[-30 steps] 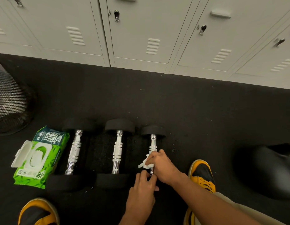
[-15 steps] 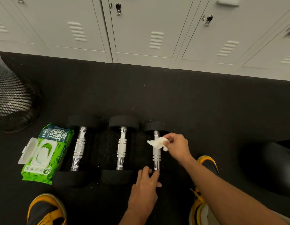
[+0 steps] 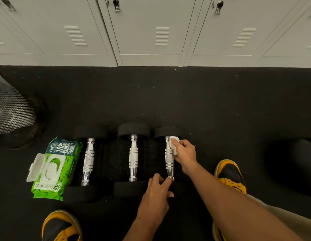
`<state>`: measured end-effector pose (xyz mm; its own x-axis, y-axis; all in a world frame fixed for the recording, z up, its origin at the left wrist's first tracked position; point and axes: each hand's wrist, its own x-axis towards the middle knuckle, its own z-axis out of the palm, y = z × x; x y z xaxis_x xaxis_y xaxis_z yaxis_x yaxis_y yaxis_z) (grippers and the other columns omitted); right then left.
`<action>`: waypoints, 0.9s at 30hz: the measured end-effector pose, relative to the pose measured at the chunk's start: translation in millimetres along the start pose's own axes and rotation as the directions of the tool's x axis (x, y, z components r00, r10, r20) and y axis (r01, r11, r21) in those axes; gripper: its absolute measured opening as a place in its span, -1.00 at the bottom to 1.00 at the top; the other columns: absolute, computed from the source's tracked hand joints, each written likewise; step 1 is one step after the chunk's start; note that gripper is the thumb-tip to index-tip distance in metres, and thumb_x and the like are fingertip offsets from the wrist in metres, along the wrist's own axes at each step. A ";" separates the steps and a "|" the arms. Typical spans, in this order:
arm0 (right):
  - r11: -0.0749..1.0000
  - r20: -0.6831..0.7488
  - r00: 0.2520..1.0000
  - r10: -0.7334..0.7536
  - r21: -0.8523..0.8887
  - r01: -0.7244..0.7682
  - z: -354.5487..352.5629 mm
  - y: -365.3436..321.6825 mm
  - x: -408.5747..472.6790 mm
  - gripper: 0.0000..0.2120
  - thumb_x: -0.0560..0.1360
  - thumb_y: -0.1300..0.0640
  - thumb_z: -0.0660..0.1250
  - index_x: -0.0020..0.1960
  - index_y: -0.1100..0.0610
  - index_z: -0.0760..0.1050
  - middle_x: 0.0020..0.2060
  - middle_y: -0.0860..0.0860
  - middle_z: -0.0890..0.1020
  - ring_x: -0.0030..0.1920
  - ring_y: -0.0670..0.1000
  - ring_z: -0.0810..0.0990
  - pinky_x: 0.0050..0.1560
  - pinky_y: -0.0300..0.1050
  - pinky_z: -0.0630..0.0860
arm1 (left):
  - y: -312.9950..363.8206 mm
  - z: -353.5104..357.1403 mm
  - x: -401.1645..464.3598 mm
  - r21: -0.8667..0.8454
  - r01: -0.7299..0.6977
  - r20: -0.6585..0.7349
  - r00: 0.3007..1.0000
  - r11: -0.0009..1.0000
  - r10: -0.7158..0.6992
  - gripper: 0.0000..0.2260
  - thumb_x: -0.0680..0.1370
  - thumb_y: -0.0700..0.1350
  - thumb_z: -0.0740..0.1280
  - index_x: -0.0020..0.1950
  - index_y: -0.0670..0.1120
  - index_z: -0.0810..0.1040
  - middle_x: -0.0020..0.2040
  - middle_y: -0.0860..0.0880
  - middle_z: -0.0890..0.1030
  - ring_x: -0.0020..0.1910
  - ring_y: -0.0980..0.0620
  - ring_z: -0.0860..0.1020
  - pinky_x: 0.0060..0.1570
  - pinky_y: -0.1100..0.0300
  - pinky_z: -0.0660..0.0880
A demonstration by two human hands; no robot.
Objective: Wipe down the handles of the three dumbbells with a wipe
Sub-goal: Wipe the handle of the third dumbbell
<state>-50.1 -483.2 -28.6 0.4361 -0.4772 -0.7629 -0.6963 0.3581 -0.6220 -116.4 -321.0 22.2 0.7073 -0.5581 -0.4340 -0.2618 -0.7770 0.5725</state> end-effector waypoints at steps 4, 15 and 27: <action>0.985 0.145 0.989 0.032 0.165 -0.056 -4.7 4.3 0.8 -0.77 0.51 0.02 0.43 0.10 0.09 0.53 0.02 0.13 0.66 0.02 0.11 0.68 0.05 0.16 0.64 | 2.3 -0.7 1.1 0.021 0.009 0.019 1.000 1.000 -0.009 -0.72 0.61 -0.07 0.27 0.30 0.13 0.36 0.24 0.09 0.28 0.19 0.18 0.31 0.09 0.31 0.42; 0.919 0.246 0.962 -0.122 -0.337 0.203 -28.0 -7.8 -5.9 -0.89 0.41 0.17 0.49 -0.16 0.00 0.59 -0.16 0.03 0.68 -0.08 0.04 0.67 0.02 0.06 0.62 | 4.4 -3.5 1.9 0.079 -0.011 0.067 0.998 0.997 0.006 -0.69 0.61 -0.12 0.28 0.30 0.13 0.32 0.23 0.07 0.28 0.18 0.17 0.32 0.10 0.25 0.47; 0.854 0.407 0.912 -0.042 -0.459 0.245 -48.1 9.8 -22.3 -0.88 0.44 0.21 0.49 -0.06 0.08 0.59 -0.14 -0.02 0.67 -0.15 -0.12 0.64 -0.13 -0.18 0.50 | 11.0 -9.3 9.2 0.349 -0.038 0.100 0.995 0.936 0.003 -0.57 0.60 -0.07 0.29 0.44 0.08 0.26 0.32 -0.02 0.39 0.38 -0.01 0.32 0.53 -0.14 -0.02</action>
<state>-94.1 -507.7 -9.1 0.6596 -0.1235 -0.7414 -0.7497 -0.1788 -0.6372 -106.7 -332.0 31.0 0.6372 -0.5867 -0.4998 -0.5012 -0.8080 0.3096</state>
